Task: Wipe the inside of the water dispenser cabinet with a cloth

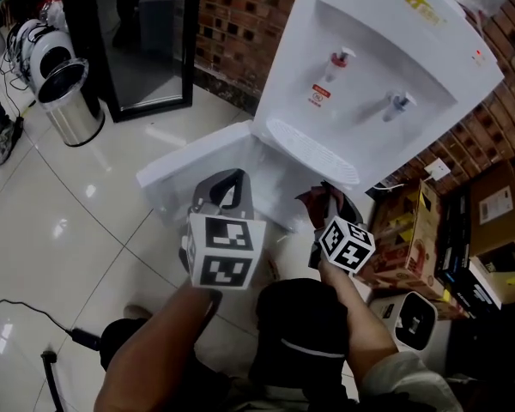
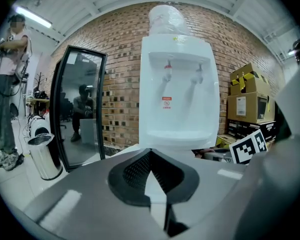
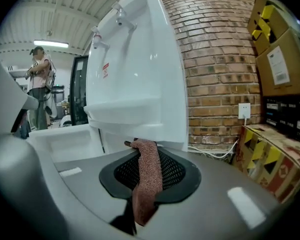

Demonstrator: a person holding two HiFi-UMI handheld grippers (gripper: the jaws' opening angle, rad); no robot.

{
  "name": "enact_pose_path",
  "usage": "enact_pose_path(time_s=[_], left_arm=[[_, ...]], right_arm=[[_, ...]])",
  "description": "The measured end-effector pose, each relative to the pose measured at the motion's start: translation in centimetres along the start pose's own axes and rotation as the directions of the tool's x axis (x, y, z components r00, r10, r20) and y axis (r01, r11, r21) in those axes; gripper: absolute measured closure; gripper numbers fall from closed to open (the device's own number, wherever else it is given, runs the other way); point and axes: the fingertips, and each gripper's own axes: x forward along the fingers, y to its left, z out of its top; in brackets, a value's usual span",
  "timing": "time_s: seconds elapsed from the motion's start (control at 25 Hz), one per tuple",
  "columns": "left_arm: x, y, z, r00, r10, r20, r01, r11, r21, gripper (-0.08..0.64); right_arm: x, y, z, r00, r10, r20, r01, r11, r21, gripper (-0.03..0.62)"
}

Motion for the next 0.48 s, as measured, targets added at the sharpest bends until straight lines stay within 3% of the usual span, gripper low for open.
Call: enact_pose_path(time_s=[0.32, 0.48], left_arm=[[-2.4, -1.9, 2.0, 0.999, -0.032, 0.033, 0.031, 0.999, 0.044, 0.56], [-3.8, -1.5, 1.1, 0.999, -0.027, 0.031, 0.025, 0.999, 0.041, 0.56]], right_arm=[[-1.5, -2.1, -0.2, 0.999, -0.047, 0.003, 0.047, 0.994, -0.101, 0.511], [-0.5, -2.4, -2.1, 0.997, -0.062, -0.045, 0.055, 0.989, -0.135, 0.511]])
